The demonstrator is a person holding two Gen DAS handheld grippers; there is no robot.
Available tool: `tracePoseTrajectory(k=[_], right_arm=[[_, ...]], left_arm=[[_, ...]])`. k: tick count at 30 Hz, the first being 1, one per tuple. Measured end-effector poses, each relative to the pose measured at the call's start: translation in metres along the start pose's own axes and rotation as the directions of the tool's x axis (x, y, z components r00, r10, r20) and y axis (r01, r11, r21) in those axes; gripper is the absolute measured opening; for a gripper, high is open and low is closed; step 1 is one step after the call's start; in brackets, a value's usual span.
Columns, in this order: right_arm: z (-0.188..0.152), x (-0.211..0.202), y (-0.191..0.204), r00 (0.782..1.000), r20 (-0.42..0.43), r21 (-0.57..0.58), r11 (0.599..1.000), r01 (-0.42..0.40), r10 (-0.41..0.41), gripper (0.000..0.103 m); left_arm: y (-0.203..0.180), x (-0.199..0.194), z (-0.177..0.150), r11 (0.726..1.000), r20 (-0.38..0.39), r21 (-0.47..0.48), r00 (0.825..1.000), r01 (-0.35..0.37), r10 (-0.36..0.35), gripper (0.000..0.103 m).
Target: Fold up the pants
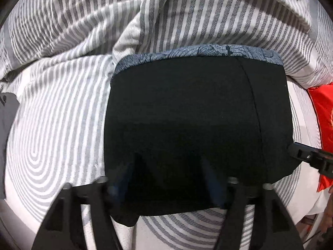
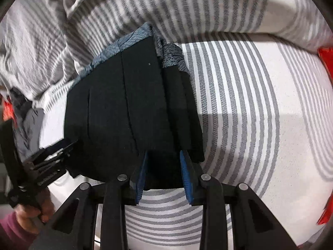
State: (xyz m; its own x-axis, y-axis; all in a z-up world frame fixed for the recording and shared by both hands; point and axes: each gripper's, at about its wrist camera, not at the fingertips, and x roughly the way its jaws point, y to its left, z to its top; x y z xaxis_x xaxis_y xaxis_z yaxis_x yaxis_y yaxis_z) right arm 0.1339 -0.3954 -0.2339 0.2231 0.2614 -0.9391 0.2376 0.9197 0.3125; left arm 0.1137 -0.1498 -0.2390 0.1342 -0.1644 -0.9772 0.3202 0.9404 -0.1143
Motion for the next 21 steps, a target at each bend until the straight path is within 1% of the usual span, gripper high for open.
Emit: tracePoseTrajectory(k=[2,6,11,21], right_arm=[[-0.001,0.001,0.004,1.0,0.005,-0.019,1.0,0.023,-0.022,0.034],[-0.002,0.002,0.0,1.0,0.016,0.012,1.0,0.014,-0.015,0.034],[-0.002,0.001,0.003,0.999,0.022,0.014,0.999,0.043,-0.043,0.035],[0.0,0.003,0.005,0.998,0.028,0.081,0.995,0.062,-0.064,0.04]], left_arm=[[0.001,0.002,0.0,1.0,-0.004,-0.004,1.0,0.003,-0.003,0.069],[0.001,0.001,0.001,1.0,-0.004,0.0,1.0,0.011,-0.011,0.069],[0.006,0.002,0.003,1.0,-0.014,-0.002,1.0,0.023,-0.023,0.069],[0.008,0.008,0.012,1.0,-0.02,0.008,1.0,0.021,-0.021,0.07]])
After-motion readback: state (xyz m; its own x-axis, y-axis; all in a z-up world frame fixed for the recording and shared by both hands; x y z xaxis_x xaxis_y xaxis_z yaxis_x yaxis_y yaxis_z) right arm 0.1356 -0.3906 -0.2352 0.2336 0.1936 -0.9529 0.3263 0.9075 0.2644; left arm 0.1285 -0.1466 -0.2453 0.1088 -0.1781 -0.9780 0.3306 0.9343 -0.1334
